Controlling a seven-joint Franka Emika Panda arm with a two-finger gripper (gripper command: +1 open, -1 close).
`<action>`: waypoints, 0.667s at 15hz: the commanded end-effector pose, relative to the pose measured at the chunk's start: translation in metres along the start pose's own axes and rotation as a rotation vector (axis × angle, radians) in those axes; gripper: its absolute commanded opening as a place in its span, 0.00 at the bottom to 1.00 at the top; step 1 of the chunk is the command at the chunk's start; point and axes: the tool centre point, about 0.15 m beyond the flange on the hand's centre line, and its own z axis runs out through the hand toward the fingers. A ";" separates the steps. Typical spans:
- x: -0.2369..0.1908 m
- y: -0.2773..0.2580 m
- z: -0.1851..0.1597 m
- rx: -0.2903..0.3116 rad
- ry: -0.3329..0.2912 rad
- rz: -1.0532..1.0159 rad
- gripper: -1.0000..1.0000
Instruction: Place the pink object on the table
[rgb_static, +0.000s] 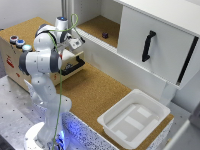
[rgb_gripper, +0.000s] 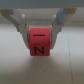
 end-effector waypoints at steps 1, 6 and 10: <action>-0.013 -0.002 -0.040 -0.112 0.042 0.060 0.00; -0.058 0.020 -0.079 -0.200 0.052 0.272 0.00; -0.107 0.026 -0.098 -0.220 0.088 0.462 0.00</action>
